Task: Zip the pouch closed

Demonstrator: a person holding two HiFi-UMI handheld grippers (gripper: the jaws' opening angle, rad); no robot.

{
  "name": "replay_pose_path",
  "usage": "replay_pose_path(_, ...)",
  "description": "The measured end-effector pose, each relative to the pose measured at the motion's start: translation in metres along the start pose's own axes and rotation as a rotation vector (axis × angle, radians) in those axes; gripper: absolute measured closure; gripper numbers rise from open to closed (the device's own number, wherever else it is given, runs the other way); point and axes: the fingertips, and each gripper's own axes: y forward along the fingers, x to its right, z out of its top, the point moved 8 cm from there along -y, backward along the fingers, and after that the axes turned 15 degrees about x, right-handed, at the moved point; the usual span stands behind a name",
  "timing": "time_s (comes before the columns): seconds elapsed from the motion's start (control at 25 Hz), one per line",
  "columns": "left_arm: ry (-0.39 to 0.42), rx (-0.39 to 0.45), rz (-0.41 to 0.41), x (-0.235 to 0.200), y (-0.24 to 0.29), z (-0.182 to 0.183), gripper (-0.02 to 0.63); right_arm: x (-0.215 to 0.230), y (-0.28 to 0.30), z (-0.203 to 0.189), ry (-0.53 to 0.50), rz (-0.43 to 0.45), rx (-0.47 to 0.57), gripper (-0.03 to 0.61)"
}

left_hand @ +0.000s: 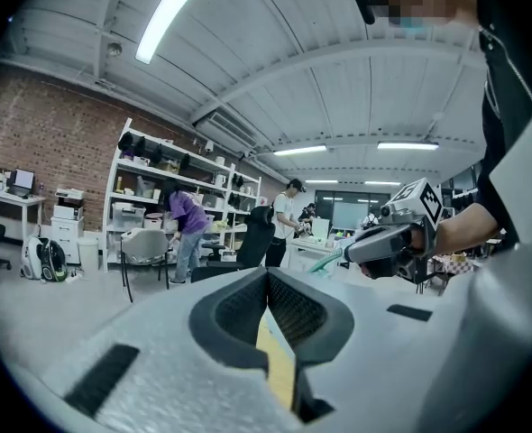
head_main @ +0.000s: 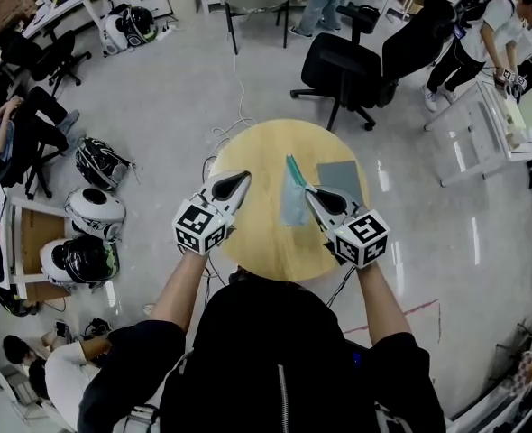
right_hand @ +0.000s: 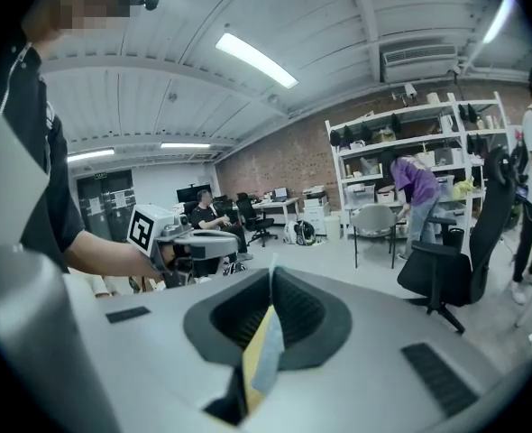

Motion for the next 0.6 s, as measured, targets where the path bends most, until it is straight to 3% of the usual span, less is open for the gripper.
replay_pose_path(0.6,-0.013,-0.006,0.014,-0.0032,-0.0045,-0.0075,0.612,0.0005,-0.0057,-0.0040,0.003,-0.004,0.001,0.563)
